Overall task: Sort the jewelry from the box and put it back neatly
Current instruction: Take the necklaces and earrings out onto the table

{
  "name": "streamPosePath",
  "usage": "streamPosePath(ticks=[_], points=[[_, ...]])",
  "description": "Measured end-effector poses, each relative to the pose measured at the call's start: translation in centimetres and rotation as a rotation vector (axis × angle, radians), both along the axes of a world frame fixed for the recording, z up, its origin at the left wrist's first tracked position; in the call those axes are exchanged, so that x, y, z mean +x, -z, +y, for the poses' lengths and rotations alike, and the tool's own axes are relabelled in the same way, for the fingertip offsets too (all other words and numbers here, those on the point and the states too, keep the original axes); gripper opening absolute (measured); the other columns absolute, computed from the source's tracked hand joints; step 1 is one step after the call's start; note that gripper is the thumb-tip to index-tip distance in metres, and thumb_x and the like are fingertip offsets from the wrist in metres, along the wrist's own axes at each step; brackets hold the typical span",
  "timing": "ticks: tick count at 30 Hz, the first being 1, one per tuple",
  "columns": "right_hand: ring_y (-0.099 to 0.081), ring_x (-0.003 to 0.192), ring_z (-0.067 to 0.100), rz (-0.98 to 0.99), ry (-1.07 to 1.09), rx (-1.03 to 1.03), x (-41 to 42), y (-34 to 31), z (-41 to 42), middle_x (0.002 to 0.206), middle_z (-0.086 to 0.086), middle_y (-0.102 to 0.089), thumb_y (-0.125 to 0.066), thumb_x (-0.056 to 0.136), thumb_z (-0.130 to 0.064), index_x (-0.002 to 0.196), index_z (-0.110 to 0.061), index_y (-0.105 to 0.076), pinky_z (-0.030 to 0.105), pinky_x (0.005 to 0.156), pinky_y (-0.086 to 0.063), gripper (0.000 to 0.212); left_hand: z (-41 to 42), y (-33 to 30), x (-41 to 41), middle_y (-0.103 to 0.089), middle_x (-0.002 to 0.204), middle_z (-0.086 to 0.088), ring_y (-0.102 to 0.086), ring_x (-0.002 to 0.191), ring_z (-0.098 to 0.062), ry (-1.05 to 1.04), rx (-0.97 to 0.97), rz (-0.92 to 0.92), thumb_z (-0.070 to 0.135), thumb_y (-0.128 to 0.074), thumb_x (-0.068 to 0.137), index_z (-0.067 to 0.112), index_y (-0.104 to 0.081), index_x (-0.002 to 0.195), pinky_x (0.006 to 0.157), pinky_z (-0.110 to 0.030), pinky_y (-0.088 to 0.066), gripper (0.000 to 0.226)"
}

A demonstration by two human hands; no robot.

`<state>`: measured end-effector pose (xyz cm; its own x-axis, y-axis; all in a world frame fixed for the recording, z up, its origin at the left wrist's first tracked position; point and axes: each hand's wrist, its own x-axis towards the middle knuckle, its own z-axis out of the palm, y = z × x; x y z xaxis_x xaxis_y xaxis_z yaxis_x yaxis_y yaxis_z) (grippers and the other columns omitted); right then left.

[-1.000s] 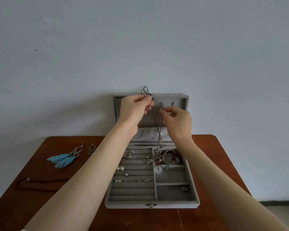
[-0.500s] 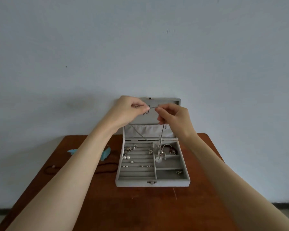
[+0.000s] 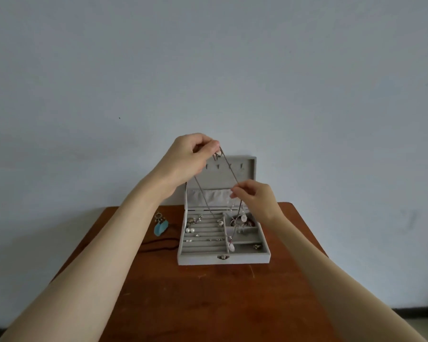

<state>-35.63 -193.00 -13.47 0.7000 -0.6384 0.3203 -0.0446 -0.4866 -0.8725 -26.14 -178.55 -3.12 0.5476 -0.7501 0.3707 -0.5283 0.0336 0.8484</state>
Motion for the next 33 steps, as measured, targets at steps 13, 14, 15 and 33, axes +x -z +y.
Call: streamPosePath(ticks=[13,14,15,33], points=[[-0.059,0.071,0.013,0.010,0.069,0.154,0.8,2.6,-2.5,0.075,0.000,-0.065,-0.061,0.088,-0.021,0.091,-0.013,-0.068,0.034,0.080,-0.052,0.011,0.0,1.7,1.1,-0.068,0.094,-0.005,-0.048,0.056,-0.011,-0.025,-0.008,0.246,0.024,-0.046,0.097,0.013,-0.056,0.090,0.044,-0.019,-0.032,0.016],[-0.059,0.068,0.014,0.010,0.070,0.172,0.8,2.8,-2.6,0.073,0.000,-0.065,-0.061,0.088,-0.020,0.089,-0.013,-0.068,0.034,0.079,-0.052,0.010,-0.1,2.1,1.2,-0.068,0.094,-0.006,-0.047,0.057,-0.011,-0.031,-0.012,0.267,0.023,-0.046,0.097,0.014,-0.056,0.088,0.044,-0.019,-0.032,0.016],[-0.060,0.068,0.015,0.013,0.062,0.198,0.9,3.1,-2.6,0.072,0.002,-0.065,-0.061,0.088,-0.019,0.087,-0.013,-0.067,0.034,0.079,-0.053,0.008,-0.1,2.5,1.4,-0.068,0.094,-0.006,-0.047,0.057,-0.011,-0.046,-0.016,0.283,0.023,-0.046,0.097,0.014,-0.055,0.086,0.045,-0.020,-0.032,0.017],[-0.070,0.077,0.014,-0.120,-0.165,0.561,1.2,4.8,-2.6,0.085,0.008,-0.070,-0.051,0.090,0.003,0.093,-0.004,-0.068,0.022,0.076,-0.057,0.019,-4.4,12.5,3.9,-0.043,0.067,0.006,-0.035,0.049,-0.005,-0.250,0.170,0.309,0.036,-0.046,0.095,0.016,-0.053,0.100,0.046,-0.018,-0.030,0.022]])
